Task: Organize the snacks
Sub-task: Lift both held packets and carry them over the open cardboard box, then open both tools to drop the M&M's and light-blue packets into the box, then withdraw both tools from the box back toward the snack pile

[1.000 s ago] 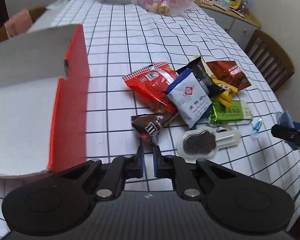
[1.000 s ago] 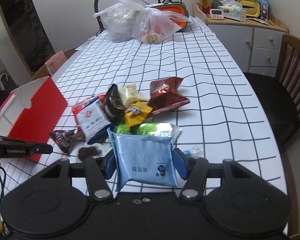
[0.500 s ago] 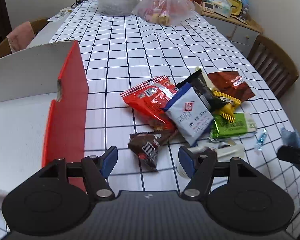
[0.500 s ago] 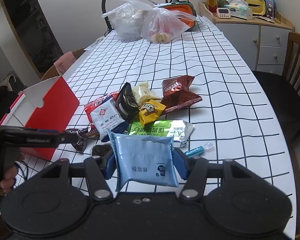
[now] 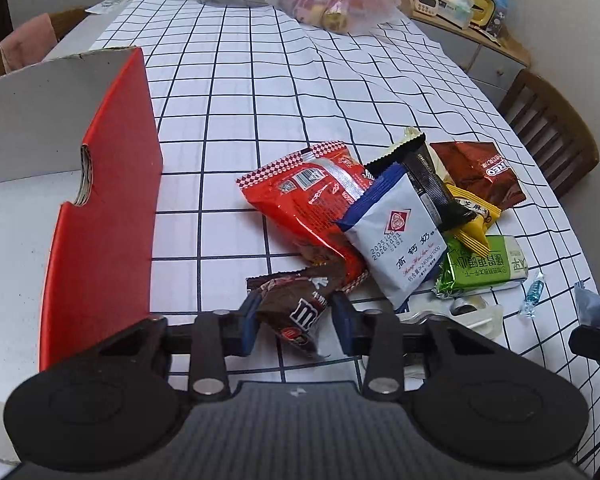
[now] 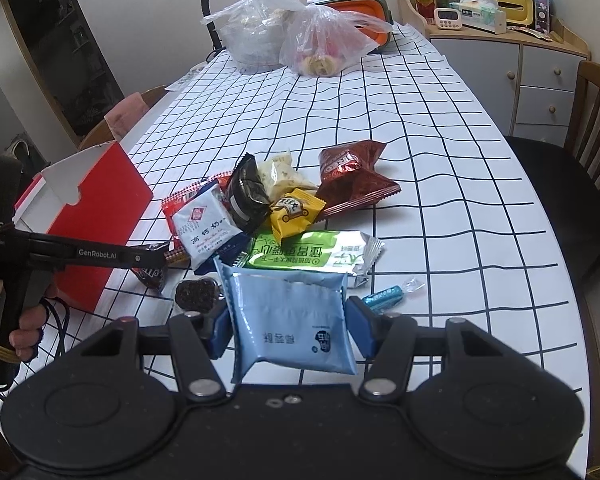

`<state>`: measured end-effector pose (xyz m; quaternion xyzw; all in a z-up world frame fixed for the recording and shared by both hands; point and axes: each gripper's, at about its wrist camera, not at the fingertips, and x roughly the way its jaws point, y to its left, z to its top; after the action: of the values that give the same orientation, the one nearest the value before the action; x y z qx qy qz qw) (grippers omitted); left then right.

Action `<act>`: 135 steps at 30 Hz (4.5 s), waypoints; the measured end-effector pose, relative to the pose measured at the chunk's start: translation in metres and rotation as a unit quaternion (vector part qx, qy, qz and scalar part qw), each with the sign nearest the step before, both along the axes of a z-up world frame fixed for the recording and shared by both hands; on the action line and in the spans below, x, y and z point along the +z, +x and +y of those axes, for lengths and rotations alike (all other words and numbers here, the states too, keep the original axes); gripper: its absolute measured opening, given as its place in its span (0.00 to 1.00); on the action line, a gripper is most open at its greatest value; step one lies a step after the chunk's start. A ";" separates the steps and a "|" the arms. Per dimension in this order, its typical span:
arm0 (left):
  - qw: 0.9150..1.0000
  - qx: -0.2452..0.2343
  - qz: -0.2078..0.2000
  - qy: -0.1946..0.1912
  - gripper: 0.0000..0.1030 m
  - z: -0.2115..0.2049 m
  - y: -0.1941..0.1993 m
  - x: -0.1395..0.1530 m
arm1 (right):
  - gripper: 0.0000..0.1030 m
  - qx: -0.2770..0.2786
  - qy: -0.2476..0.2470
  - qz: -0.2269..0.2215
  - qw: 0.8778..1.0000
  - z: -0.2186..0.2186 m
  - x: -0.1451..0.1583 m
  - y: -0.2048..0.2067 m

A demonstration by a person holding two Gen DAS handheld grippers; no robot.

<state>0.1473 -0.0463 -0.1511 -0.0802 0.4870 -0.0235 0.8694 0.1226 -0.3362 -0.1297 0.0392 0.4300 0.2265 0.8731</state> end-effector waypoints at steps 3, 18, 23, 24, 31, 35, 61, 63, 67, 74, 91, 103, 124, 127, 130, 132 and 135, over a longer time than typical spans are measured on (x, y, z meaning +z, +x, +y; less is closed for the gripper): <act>1.000 0.004 0.002 -0.005 0.25 0.002 -0.001 0.000 | 0.56 0.001 -0.001 0.000 1.000 0.001 0.001 0.000; 0.999 -0.009 -0.037 -0.029 0.24 0.004 -0.043 0.049 | 0.56 0.022 -0.006 -0.033 0.999 0.035 0.036 -0.009; 0.997 -0.012 -0.062 -0.034 0.24 0.012 -0.060 0.076 | 0.56 0.044 -0.005 -0.055 0.997 0.057 0.056 -0.014; 0.997 -0.012 -0.068 -0.033 0.24 0.014 -0.063 0.081 | 0.56 0.049 -0.005 -0.060 0.997 0.062 0.060 -0.014; 0.994 0.008 -0.103 -0.020 0.24 0.043 -0.077 0.109 | 0.56 0.084 0.000 -0.090 0.992 0.110 0.080 -0.014; 0.993 0.025 -0.115 -0.007 0.24 0.068 -0.085 0.117 | 0.56 0.115 -0.001 -0.102 0.988 0.146 0.085 -0.014; 0.989 0.109 -0.053 0.082 0.24 0.228 -0.070 0.081 | 0.56 0.263 -0.091 -0.080 0.957 0.358 0.040 -0.001; 0.990 0.106 -0.040 0.085 0.24 0.233 -0.064 0.075 | 0.55 0.266 -0.100 -0.072 0.956 0.367 0.034 0.001; 0.991 0.103 -0.018 0.088 0.24 0.237 -0.057 0.064 | 0.55 0.274 -0.119 -0.061 0.952 0.378 0.021 0.006; 0.991 0.079 0.019 0.107 0.24 0.232 -0.050 0.045 | 0.56 0.284 -0.146 -0.041 0.947 0.389 0.006 0.006; 0.992 0.081 0.030 0.096 0.25 0.235 -0.056 0.042 | 0.62 0.267 -0.137 -0.026 0.954 0.384 0.006 0.006; 0.993 0.086 -0.034 0.070 0.50 0.226 -0.077 0.080 | 0.73 0.235 -0.083 -0.053 0.967 0.352 0.045 -0.002; 0.987 0.049 -0.151 0.015 0.79 0.167 -0.117 0.142 | 0.95 0.174 0.014 -0.116 0.978 0.245 0.107 -0.040; 0.986 0.039 -0.159 0.009 0.80 0.155 -0.120 0.145 | 0.98 0.159 0.018 -0.124 0.979 0.226 0.110 -0.044; 0.986 0.027 -0.167 -0.001 0.83 0.142 -0.121 0.147 | 0.99 0.141 0.016 -0.130 0.981 0.205 0.111 -0.047; 0.985 0.019 -0.172 -0.007 0.85 0.132 -0.120 0.147 | 1.00 0.126 0.010 -0.133 0.983 0.188 0.110 -0.048; 0.984 0.002 -0.174 -0.021 0.90 0.116 -0.115 0.146 | 1.00 0.098 0.005 -0.129 0.987 0.161 0.106 -0.047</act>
<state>0.0319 0.0696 -0.0047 -0.0940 0.3271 -0.0456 0.9392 0.0751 -0.1754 -0.0239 -0.0282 0.3146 0.3161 0.8946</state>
